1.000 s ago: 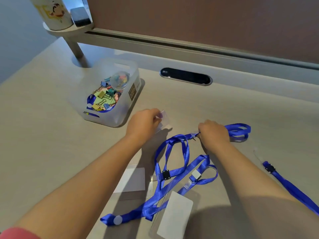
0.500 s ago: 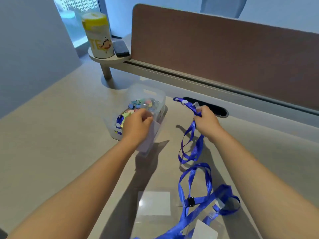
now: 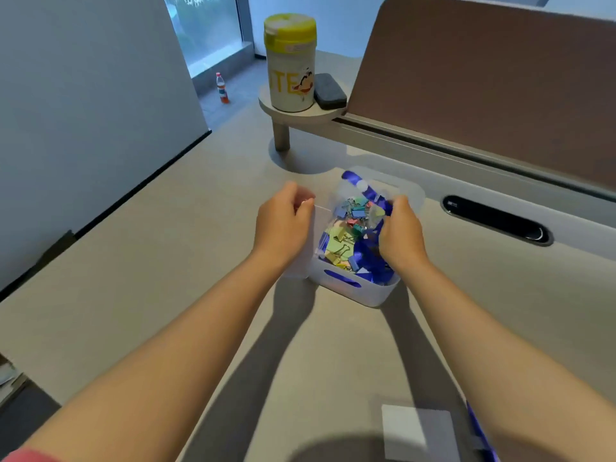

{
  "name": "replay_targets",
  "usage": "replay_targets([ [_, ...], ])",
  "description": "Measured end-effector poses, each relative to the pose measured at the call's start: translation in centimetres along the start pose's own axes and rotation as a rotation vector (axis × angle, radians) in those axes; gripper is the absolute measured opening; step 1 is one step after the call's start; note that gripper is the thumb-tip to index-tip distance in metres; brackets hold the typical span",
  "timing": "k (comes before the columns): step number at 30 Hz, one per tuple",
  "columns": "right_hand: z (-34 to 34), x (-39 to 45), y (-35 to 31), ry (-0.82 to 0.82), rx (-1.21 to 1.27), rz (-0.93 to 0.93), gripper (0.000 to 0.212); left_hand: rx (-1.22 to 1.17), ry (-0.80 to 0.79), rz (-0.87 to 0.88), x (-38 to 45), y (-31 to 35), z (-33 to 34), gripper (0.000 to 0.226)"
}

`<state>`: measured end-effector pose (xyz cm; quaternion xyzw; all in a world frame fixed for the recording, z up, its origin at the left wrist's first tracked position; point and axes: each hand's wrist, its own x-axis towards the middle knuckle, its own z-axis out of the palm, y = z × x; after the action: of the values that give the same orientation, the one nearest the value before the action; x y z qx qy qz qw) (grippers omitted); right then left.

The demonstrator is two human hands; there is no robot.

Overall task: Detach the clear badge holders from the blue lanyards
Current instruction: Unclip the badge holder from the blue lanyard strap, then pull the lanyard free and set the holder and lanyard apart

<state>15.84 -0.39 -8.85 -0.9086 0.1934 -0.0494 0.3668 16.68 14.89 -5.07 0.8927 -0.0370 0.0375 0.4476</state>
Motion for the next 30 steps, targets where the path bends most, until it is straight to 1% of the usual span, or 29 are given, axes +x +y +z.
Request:
replay_targets([
  [3,0.2,-0.2,0.8,-0.253,-0.515,-0.115,0.049,0.004,-0.023,0.038,0.6,-0.3,-0.2,0.021],
  [4,0.1,-0.3,1.1,-0.305,-0.629,-0.136,0.05,0.012,-0.034,0.053,0.6,-0.1,-0.1,0.021],
  [5,-0.1,-0.4,1.2,-0.333,-0.684,-0.149,0.049,0.022,-0.049,0.07,0.6,0.0,0.1,0.021],
  [7,-0.9,-0.9,1.4,-0.328,-0.679,-0.166,0.047,0.036,-0.085,0.11,0.4,0.6,0.6,0.022],
  [10,-3.4,-1.9,1.9,-0.244,-0.583,-0.176,0.043,0.056,-0.151,0.208,-0.6,2.3,2.0,0.021],
  [13,-6.9,-3.4,4.2,-0.184,-0.552,-0.123,0.037,0.052,-0.218,0.316,-2.2,4.8,4.0,0.021],
  [17,-12.4,-6.7,10.2,-0.128,-0.52,0.029,0.037,0.015,-0.321,0.432,-5.5,9.2,8.3,0.027],
  [22,-19.3,-11.7,19.4,-0.078,-0.494,0.257,0.036,0.058,-0.466,0.552,-11.2,13.6,15.8,0.026],
  [27,-22.8,-14.9,27.8,-0.05,-0.451,0.438,0.037,0.156,-0.557,0.59,-16.2,15.5,22.1,0.028],
  [28,-23.1,-15.3,29.2,-0.051,-0.438,0.456,0.034,0.178,-0.564,0.584,-16.9,15.7,23.2,0.029],
  [30,-23.2,-15.9,31.9,-0.051,-0.427,0.484,0.022,0.217,-0.568,0.574,-18.1,16.0,25.0,0.03],
])
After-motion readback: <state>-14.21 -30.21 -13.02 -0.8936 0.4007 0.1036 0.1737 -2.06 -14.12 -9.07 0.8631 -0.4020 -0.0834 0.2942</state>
